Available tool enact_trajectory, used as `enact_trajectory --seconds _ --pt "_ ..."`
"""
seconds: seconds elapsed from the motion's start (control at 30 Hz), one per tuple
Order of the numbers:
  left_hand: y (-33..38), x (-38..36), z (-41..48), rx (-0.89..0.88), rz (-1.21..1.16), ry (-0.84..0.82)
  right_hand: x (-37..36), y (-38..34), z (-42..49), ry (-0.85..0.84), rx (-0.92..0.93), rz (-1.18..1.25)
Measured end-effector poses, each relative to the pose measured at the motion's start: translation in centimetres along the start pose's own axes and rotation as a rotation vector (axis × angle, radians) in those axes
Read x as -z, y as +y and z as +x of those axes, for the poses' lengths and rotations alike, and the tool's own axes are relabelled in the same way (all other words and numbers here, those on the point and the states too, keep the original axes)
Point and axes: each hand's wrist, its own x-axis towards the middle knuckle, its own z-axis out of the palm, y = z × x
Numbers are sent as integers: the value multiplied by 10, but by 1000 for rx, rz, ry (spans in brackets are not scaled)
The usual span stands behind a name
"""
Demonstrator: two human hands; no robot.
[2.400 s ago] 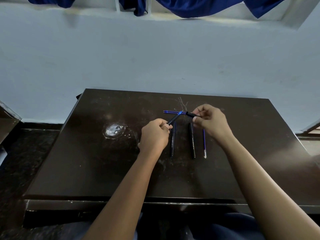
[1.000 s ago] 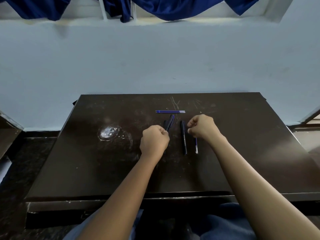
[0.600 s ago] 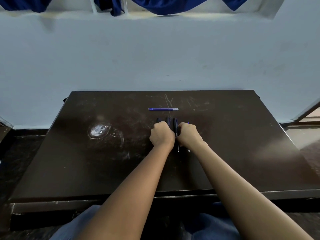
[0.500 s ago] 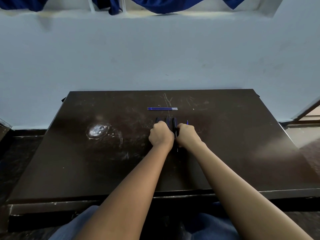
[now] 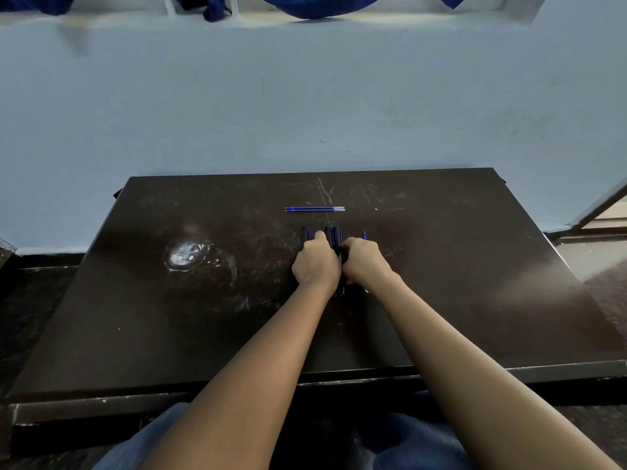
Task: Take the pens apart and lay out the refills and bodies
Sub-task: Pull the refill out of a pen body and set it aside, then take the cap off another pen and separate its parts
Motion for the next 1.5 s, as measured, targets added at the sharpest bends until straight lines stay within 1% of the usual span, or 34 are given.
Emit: enact_trajectory --seconds 0.13,0.3,0.37,0.47,0.53,0.67,0.77,0.83,0.9,1.0,1.03,1.1,1.2,1.5 --pt "-1 -3 0 -7 10 25 2 0 -1 -10 1 -37" --pt "-11 -3 2 -11 14 193 11 -1 -5 35 14 -19" --pt "-19 -1 4 33 35 209 16 -2 -6 73 14 -5" --pt "-28 4 6 150 16 80 22 -2 -2 102 -7 -16" --pt "-30 9 5 162 15 3 24 -2 0 92 -26 40" --pt "-29 29 1 69 -6 -105 22 -11 1 38 -57 380" --pt "-26 48 -5 -47 21 -148 18 -22 -3 -26 -35 502" --pt "-26 58 -12 -84 7 -153 17 -29 -9 -82 10 575" --pt "-32 66 -23 -98 -82 -110 17 -36 -16 -163 50 641" --pt "-48 70 -39 -147 -206 94 21 -45 -25 -265 89 732" --pt "-52 72 -44 -156 -226 133 22 -49 -27 -297 98 756" --pt "-55 76 -49 -153 -218 156 24 -54 -31 -370 99 805" --pt "-55 84 -54 -134 -137 197 27 -61 -37 -445 105 844" --pt "-47 87 -55 -91 -65 196 30 -68 -34 -439 36 864"
